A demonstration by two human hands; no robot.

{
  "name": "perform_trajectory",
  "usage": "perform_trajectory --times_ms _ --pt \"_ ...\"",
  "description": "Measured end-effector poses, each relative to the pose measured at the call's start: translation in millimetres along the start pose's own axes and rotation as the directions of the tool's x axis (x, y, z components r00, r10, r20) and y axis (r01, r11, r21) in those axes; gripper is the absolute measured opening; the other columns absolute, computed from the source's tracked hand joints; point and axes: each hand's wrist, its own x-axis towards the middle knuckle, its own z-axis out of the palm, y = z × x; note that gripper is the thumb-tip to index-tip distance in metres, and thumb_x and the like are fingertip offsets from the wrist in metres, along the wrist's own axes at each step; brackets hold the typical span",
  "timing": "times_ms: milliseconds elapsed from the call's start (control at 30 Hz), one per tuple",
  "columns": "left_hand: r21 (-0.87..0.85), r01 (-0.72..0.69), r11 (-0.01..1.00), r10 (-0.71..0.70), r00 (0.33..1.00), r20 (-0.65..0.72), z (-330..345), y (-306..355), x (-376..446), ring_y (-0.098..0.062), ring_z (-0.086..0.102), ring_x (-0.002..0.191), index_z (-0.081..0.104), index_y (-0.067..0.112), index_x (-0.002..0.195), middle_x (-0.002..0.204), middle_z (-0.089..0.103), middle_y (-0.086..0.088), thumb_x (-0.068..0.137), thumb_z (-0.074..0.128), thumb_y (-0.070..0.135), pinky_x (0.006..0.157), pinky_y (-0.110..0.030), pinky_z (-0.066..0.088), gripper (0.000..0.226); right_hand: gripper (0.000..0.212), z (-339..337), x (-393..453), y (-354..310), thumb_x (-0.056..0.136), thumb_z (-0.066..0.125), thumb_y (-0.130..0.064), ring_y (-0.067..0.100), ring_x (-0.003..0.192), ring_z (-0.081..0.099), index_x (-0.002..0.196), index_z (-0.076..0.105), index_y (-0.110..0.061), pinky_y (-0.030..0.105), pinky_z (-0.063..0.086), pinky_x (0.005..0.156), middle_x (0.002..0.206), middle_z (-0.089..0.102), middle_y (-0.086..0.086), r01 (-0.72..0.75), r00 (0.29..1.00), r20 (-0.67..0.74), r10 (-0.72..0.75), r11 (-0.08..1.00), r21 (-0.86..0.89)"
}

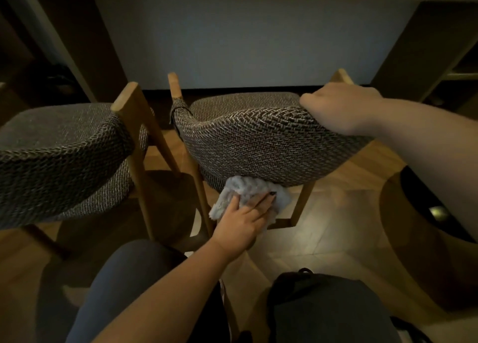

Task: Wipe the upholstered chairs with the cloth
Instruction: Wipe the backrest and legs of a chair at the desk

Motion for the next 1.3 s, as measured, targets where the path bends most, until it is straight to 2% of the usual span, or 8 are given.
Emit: perform_trajectory --times_ms 233,433,567,800,967,1067,1200,1300 --pt "-0.702 0.147 0.697 -0.44 0.86 -0.257 -116.8 36.6 -7.5 -0.016 0.049 0.13 0.058 0.023 0.111 0.129 0.056 0.0 0.091 0.055 0.022 0.102 -0.031 0.046 0.021 0.044 0.1 -4.1 -2.8 0.096 0.015 -0.036 0.022 0.068 0.044 0.066 0.041 -0.015 0.042 0.036 0.068 0.072 0.046 0.007 0.009 1.0 -0.012 -0.01 0.998 -0.061" --pt "-0.483 0.147 0.863 -0.441 0.683 -0.582 -148.3 15.6 15.0 -0.039 0.034 0.139 0.052 0.011 0.124 0.145 0.038 -0.02 0.095 0.057 0.017 0.113 -0.053 0.031 0.03 0.041 -2.0 -10.5 -7.7 0.096 0.014 -0.03 0.023 0.072 0.041 0.068 0.036 -0.01 0.044 0.03 0.073 0.072 0.044 0.011 -0.036 0.999 -0.026 0.034 0.998 -0.06" --pt "-0.362 0.246 0.899 -0.415 0.743 -0.525 -90.5 12.0 46.6 -0.034 0.006 0.146 0.04 0.02 0.135 0.153 0.02 -0.012 0.101 0.047 0.02 0.11 -0.068 0.021 0.035 0.047 -1.2 -7.1 -6.4 0.099 0.016 -0.033 0.029 0.096 0.045 0.071 0.044 -0.008 0.055 0.026 0.096 0.075 0.048 0.009 -0.066 0.998 -0.023 0.064 0.986 -0.152" --pt "-0.618 0.329 0.714 -0.655 0.624 -0.426 -50.8 47.4 67.8 -0.034 -0.009 0.146 0.036 0.02 0.138 0.154 0.007 -0.009 0.083 0.055 0.014 0.114 -0.065 0.014 0.058 0.038 3.1 0.1 -2.4 0.099 0.018 -0.024 0.038 0.102 0.049 0.073 0.041 -0.008 0.056 0.025 0.105 0.072 0.049 0.013 -0.004 0.999 -0.041 -0.003 0.986 -0.168" --pt "-0.94 0.151 0.306 -0.917 0.312 -0.248 -94.9 64.6 76.2 -0.008 0.031 0.133 0.057 0.011 0.106 0.14 0.027 -0.014 0.077 0.06 0.019 0.111 -0.019 0.029 0.03 0.033 4.1 2.4 0.8 0.101 0.023 -0.017 0.042 0.106 0.048 0.077 0.044 -0.008 0.056 0.021 0.108 0.081 0.054 0.019 -0.001 0.993 -0.114 -0.02 0.984 -0.181" --pt "-0.964 0.265 -0.008 -0.991 0.125 0.042 -111.8 51.3 84.1 -0.019 0.03 0.133 0.039 0.026 0.119 0.143 0.021 -0.006 0.082 0.069 0.032 0.107 -0.037 0.038 0.048 0.031 4.7 5.1 -1.0 0.098 0.024 -0.012 0.035 0.079 0.053 0.075 0.044 -0.009 0.06 0.018 0.111 0.071 0.052 0.017 0.019 0.996 -0.088 -0.035 0.984 -0.178" --pt "-0.949 0.298 0.107 -0.965 0.26 -0.027 -115.8 47.2 89.1 -0.014 -0.003 0.145 -0.001 0.032 0.15 0.157 -0.013 0.008 0.076 0.056 0.055 0.114 -0.043 0.018 0.096 0.039 7.1 9.3 6.0 0.097 0.021 -0.02 0.032 0.072 0.051 0.068 0.042 -0.006 0.059 0.016 0.113 0.067 0.049 0.016 -0.012 0.996 -0.087 0.002 0.993 -0.118" --pt "-0.968 0.25 -0.022 -0.972 0.223 0.08 -124.4 42.2 104.4 -0.01 -0.013 0.145 -0.008 0.045 0.149 0.157 -0.021 0.012 0.074 0.051 0.065 0.116 -0.05 0.006 0.098 0.054 8.4 8.4 4.7 0.08 0.01 -0.048 0.03 0.075 0.047 0.06 0.039 -0.008 0.056 0.023 0.109 0.064 0.047 0.015 -0.016 0.999 -0.031 0.013 0.994 -0.105"
